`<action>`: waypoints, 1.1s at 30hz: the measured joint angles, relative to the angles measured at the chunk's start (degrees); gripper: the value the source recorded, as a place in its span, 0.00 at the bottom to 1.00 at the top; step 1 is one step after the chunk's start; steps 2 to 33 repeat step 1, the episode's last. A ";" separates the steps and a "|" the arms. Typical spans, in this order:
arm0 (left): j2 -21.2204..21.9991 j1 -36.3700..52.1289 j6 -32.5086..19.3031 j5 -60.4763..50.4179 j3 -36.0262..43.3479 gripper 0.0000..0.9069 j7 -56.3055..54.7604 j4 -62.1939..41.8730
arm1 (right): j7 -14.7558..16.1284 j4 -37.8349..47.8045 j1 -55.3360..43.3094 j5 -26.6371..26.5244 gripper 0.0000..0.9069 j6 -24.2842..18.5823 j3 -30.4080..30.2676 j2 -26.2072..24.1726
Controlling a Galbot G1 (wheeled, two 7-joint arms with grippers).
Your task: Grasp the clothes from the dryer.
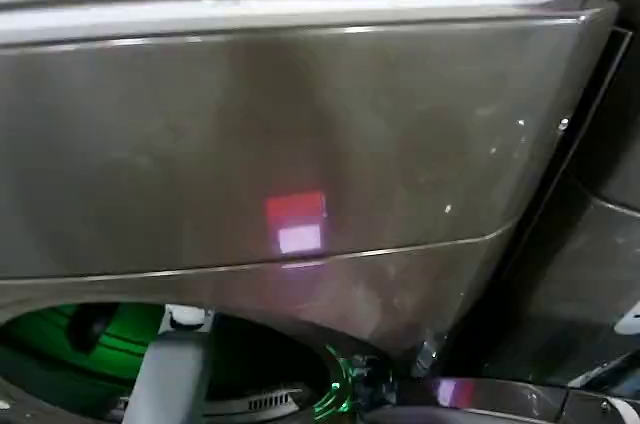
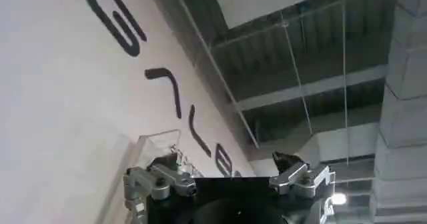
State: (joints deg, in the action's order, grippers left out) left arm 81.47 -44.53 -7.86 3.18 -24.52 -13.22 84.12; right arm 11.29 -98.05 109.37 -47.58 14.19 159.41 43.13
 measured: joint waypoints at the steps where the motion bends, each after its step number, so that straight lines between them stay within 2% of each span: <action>1: -0.01 0.00 0.04 0.00 0.06 0.00 0.02 0.07 | 0.05 -0.03 0.00 0.04 1.00 0.04 -0.04 0.04; 33: -0.01 0.00 0.04 0.00 0.06 0.00 0.02 0.07 | 0.05 -0.03 0.00 0.04 1.00 0.04 -0.04 0.04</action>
